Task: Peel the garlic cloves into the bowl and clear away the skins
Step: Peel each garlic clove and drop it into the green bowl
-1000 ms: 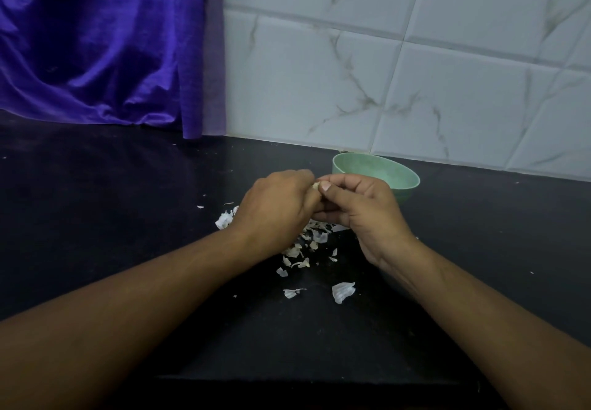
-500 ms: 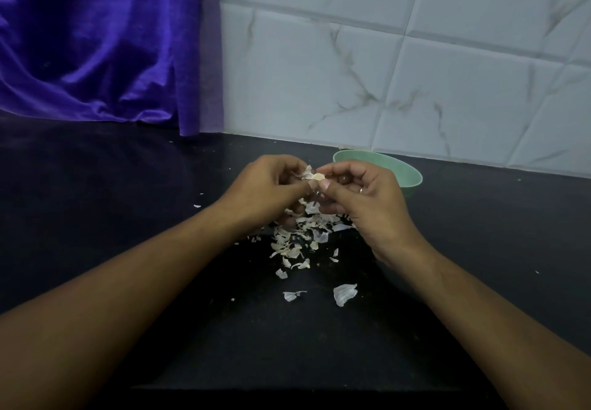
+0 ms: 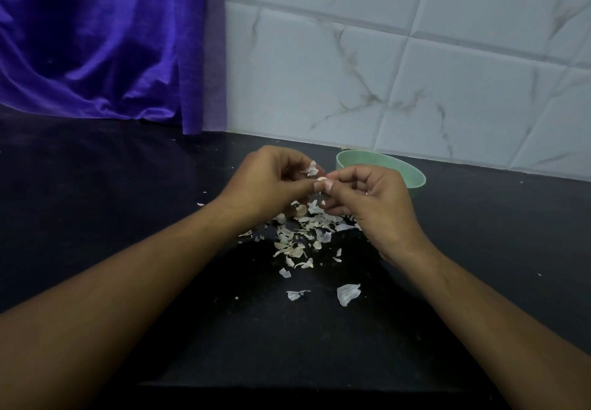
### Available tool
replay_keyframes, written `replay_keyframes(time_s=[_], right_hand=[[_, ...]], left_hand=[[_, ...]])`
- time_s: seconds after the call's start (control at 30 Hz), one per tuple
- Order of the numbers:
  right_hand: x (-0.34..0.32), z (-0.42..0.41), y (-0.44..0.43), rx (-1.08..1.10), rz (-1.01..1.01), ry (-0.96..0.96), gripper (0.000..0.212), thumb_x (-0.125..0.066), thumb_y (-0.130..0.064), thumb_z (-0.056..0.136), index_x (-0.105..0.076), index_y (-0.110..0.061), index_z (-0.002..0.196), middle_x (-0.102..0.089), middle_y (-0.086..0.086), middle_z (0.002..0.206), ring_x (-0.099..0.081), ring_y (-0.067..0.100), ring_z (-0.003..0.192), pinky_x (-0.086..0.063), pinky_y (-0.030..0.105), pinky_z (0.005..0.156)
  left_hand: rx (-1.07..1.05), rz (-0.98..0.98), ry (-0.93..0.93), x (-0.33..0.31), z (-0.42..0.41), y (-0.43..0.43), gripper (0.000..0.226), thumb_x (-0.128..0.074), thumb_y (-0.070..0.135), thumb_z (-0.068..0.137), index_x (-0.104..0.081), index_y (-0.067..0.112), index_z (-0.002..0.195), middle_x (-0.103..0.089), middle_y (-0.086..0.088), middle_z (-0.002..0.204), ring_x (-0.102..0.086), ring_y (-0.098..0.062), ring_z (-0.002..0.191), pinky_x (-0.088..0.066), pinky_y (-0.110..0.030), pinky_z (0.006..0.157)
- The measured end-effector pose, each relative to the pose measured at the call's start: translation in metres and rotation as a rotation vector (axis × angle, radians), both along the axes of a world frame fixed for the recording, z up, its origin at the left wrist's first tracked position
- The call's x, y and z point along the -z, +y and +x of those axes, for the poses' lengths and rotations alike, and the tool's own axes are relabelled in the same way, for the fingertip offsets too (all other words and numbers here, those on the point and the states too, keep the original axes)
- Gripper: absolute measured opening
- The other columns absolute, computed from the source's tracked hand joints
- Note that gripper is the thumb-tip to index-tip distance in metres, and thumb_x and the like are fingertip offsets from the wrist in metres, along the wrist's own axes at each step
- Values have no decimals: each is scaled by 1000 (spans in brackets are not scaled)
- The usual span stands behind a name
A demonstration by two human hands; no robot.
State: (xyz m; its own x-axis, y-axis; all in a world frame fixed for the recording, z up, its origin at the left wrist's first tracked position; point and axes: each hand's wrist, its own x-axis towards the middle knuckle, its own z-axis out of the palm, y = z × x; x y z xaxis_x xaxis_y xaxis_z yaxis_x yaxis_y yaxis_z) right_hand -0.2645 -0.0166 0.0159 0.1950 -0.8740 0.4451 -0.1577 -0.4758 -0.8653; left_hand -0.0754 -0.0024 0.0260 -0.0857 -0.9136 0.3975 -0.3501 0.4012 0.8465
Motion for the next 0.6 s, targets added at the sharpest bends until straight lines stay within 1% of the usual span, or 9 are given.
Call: replay_keyframes(time_s=[0.07,0.13,0.2,0.27,0.37,0.4,0.47,0.53,0.6], right_hand=[[1,0,0,16,-6,66,4,-74,-9,95,-77,-7,94,-79,5,80,-75,21,71,-65,37,70],[1,0,0,29,-6,112,7,-74,-13,96,-77,-8,92,-78,7,79,-76,21,70,-64,36,67],[2,1,1,32,-13,148,9,-74,-16,96,-77,-9,91,-77,9,79,-77,22,70,-64,37,67],[1,1,1,32,-26,175,8,-72,-13,96,-77,-10,90,-77,10,79,-77,22,71,-65,39,69],[1,1,0,43,-38,195,12,-69,-6,94,-78,-11,87,-77,11,77,-77,22,70,-65,44,72],[2,0,0,49,-45,207,13,-69,-5,93,-79,-10,87,-77,11,75,-77,22,70,-65,45,72],[2,0,1,57,-65,243,12,-70,-5,92,-79,-10,86,-76,9,72,-77,20,68,-65,45,72],[2,0,2,54,-84,276,9,-72,-8,93,-80,-11,89,-76,7,70,-76,17,68,-65,43,72],[1,0,3,52,-77,284,8,-73,-10,94,-80,-11,91,-76,6,72,-76,16,69,-65,45,74]], left_hand=[[-58,-72,-125,1,0,0,15,-85,26,87,-79,18,98,-76,-2,75,-76,-26,68,-65,-45,64],[-109,-116,-176,1,1,0,11,-86,29,85,-80,22,93,-76,4,73,-75,-16,67,-64,-43,67],[-145,-149,-211,1,2,0,8,-85,29,86,-81,25,91,-75,6,72,-73,-11,66,-63,-40,68],[-151,-164,-235,1,2,-1,6,-84,27,87,-81,24,92,-75,6,71,-72,-8,65,-62,-35,68],[-140,-160,-305,3,0,-2,12,-83,23,88,-82,23,100,-74,8,69,-70,-1,64,-58,-25,66],[-137,-166,-347,4,0,-2,13,-83,24,88,-82,23,100,-74,9,70,-70,0,64,-56,-24,66],[-142,-199,-423,5,-1,-2,11,-83,27,87,-82,24,98,-74,9,70,-69,-3,65,-55,-27,66],[-151,-222,-456,4,0,-1,7,-82,30,88,-82,26,94,-72,10,68,-68,-4,64,-54,-28,65],[-156,-218,-465,3,0,-1,4,-82,31,89,-81,27,90,-70,12,64,-66,-2,62,-50,-26,64]])
